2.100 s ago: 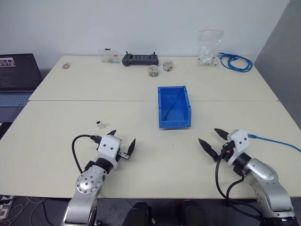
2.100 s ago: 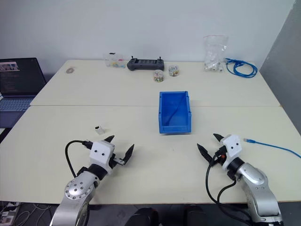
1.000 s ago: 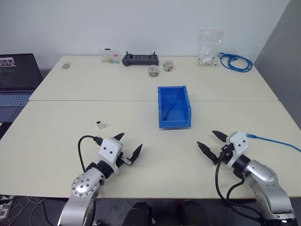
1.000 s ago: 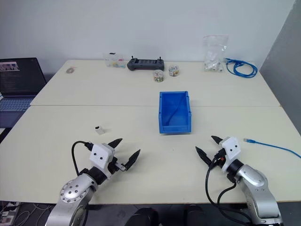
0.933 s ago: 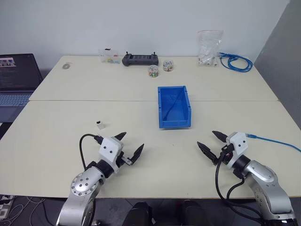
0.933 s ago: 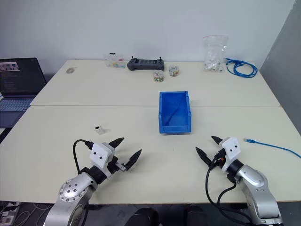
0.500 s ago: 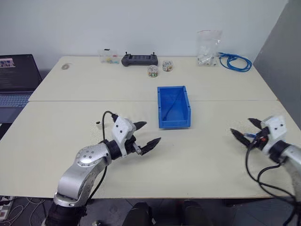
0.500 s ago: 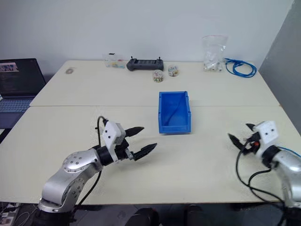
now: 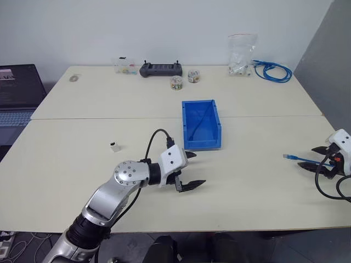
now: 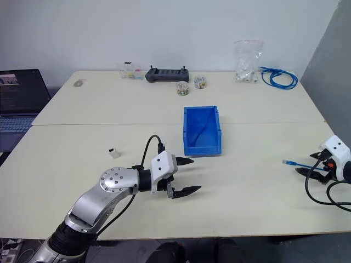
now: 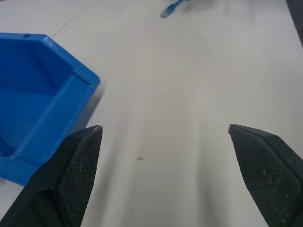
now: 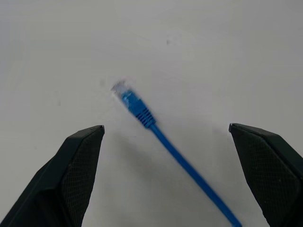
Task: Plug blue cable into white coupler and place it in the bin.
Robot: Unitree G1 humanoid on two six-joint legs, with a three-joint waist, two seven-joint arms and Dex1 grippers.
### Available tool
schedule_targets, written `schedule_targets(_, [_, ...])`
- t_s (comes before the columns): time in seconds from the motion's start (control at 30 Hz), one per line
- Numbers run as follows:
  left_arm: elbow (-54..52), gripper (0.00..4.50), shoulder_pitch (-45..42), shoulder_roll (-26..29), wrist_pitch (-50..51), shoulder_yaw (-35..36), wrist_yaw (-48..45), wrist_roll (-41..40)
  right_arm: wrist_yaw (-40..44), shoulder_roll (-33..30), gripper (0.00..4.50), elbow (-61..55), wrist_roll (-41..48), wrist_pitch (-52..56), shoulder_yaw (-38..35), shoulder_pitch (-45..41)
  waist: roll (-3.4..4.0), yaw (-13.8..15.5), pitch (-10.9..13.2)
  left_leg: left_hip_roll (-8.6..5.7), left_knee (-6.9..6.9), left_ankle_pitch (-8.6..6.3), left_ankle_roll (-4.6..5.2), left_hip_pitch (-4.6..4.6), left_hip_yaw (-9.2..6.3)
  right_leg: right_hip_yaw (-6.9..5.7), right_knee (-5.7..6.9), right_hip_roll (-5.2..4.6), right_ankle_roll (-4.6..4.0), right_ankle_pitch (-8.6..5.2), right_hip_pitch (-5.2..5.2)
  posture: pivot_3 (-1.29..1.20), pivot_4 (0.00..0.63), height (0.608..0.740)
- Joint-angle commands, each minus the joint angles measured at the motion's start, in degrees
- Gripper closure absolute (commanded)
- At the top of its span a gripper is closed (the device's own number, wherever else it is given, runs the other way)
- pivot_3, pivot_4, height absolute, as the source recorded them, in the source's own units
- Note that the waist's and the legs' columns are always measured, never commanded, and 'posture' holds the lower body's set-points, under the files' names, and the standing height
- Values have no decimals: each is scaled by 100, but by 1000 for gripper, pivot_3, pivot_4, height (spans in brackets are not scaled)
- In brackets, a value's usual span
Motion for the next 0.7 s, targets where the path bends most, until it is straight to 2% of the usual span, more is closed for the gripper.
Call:
schedule_targets(0.03, [-79,20,-181,-140,-90,43,-24,-32,218,75,0,484,-168,-26,158,-521,-1,-11,0,0,2,0,-1,0,2,1,0,0,0,0,0,0,150,740])
schedule_targets(0.17, [-89,20,-219,-171,-83,46,-21,24,296,249,0,1212,-473,-209,426,-1001,-1,-41,1,2,0,1,-3,2,0,-1,1,1,0,0,0,0,150,740])
schedule_targets(0.27, [-122,0,-219,-164,-58,74,18,53,399,322,507,1554,-596,-232,551,-1245,0,-41,1,1,-1,9,-17,1,-4,-3,1,0,-1,0,0,0,150,740])
schedule_targets(0.5, [-268,0,-55,-81,-8,185,92,67,819,468,2318,1599,-641,-93,686,-1372,-1,-66,1,1,-1,10,-18,1,-3,-1,0,0,0,0,1,0,150,740])
schedule_targets(0.7, [-308,0,47,-55,-25,270,140,66,943,509,3841,1282,-709,-620,721,-1279,0,-75,1,1,1,8,-16,2,-4,-2,2,0,0,0,1,0,150,740])
